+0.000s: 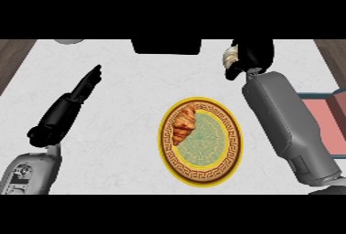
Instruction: Pick the cupcake from the plate and place it in the cardboard box
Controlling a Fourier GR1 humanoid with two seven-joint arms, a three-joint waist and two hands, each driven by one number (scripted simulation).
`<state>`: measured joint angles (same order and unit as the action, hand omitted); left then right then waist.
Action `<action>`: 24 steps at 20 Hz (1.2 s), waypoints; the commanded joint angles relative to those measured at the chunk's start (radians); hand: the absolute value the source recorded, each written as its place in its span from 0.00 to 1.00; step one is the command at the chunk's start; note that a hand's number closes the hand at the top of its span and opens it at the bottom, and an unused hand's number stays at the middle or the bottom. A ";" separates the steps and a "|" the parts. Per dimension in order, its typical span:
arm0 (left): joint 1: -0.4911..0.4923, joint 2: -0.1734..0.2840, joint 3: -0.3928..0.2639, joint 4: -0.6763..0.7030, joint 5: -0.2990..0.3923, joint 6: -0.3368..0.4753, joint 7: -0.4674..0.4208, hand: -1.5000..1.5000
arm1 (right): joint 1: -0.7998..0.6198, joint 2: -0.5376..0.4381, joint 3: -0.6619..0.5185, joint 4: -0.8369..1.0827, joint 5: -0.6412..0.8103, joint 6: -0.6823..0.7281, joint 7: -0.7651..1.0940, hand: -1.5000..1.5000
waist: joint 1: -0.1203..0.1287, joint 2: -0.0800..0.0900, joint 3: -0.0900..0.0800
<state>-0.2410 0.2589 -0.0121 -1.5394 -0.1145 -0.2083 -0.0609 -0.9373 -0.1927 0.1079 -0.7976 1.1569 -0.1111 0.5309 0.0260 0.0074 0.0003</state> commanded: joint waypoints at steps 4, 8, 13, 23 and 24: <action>0.034 0.018 0.028 0.008 0.007 -0.010 -0.028 0.50 | -0.109 -0.048 -0.110 -0.049 0.041 -0.110 0.237 1.00 | -0.019 -0.010 -0.001; 0.034 0.005 0.010 -0.013 0.004 -0.016 0.002 0.50 | -0.094 -0.113 -0.165 -0.048 0.079 -0.185 0.321 1.00 | -0.019 -0.007 0.000; 0.069 -0.021 -0.002 0.001 -0.031 0.013 -0.048 0.50 | -0.050 -0.216 -0.225 -0.128 0.059 -0.155 0.341 1.00 | -0.030 -0.010 -0.001; 0.028 -0.019 0.015 -0.003 -0.029 0.002 -0.012 0.50 | 0.100 -0.409 -0.357 0.023 -0.080 -0.032 0.135 1.00 | -0.030 -0.005 0.000; 0.063 -0.017 0.015 0.001 -0.037 0.003 -0.042 0.50 | 0.083 -0.398 -0.358 -0.001 -0.106 0.046 0.155 1.00 | -0.030 -0.008 0.000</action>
<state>-0.1967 0.2496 0.0096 -1.5503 -0.1337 -0.2135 -0.0797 -0.8784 -0.5456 -0.2102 -0.8250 1.1182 -0.1837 0.7268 -0.0006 0.0005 0.0002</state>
